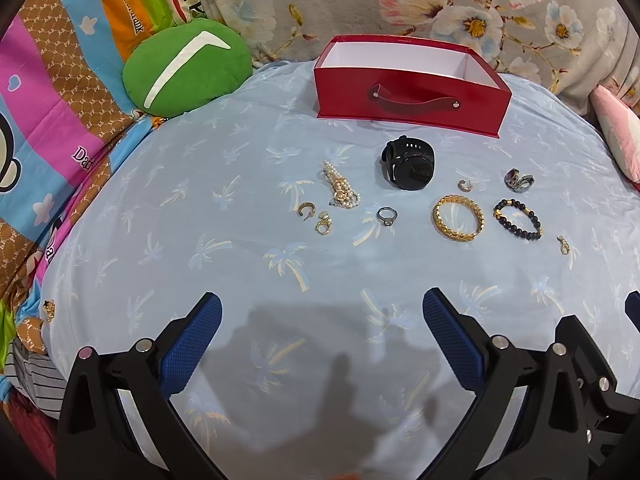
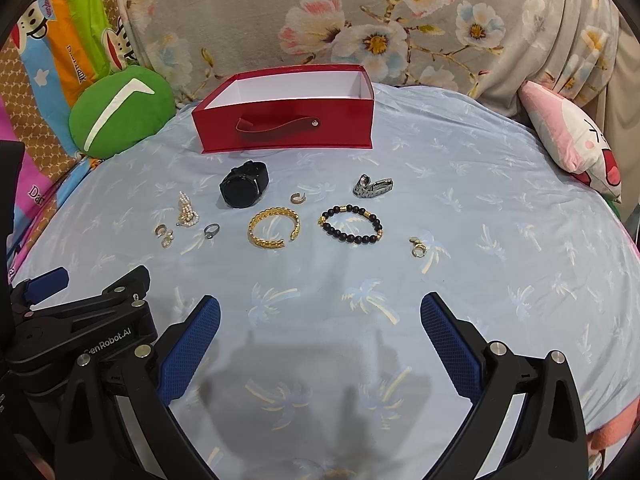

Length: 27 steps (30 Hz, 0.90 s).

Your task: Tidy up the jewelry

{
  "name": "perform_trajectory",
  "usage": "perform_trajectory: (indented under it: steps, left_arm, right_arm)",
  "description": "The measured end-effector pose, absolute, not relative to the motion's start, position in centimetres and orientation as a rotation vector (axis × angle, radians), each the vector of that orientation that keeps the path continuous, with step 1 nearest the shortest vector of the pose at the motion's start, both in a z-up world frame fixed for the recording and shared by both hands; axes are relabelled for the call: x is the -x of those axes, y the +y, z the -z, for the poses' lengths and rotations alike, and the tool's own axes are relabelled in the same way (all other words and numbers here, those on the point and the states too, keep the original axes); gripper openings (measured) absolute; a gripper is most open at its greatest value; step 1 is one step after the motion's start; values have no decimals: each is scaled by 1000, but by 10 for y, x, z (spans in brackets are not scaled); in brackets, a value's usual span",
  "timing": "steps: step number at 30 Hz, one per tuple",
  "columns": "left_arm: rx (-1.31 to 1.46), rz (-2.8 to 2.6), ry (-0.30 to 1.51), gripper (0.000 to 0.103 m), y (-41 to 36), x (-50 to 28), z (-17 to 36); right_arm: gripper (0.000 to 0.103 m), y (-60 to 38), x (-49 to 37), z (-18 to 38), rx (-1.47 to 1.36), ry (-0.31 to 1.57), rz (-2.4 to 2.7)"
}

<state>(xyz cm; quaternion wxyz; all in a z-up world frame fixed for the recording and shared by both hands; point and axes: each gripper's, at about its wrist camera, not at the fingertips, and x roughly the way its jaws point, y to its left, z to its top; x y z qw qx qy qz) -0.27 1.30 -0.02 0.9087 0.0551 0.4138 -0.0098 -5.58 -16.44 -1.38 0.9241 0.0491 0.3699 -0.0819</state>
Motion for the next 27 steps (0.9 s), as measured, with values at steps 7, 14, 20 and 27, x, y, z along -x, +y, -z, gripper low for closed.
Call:
perform_trajectory:
  steps: [7,14,20,27]
  left_arm:
    - [-117,15,855,98,14,2,2]
    - [-118,12,855,98,14,1,2]
    - [-114,9,853,98,15,1,4]
    - [-117,6,852,98,15,0,4]
  right_arm:
    - [98,-162,57,16,-98,760,167]
    - [98,-163,56,19,-111,775,159]
    - [98,-163,56,19,-111,776,159]
    - [98,-163,55,18,-110,776,160]
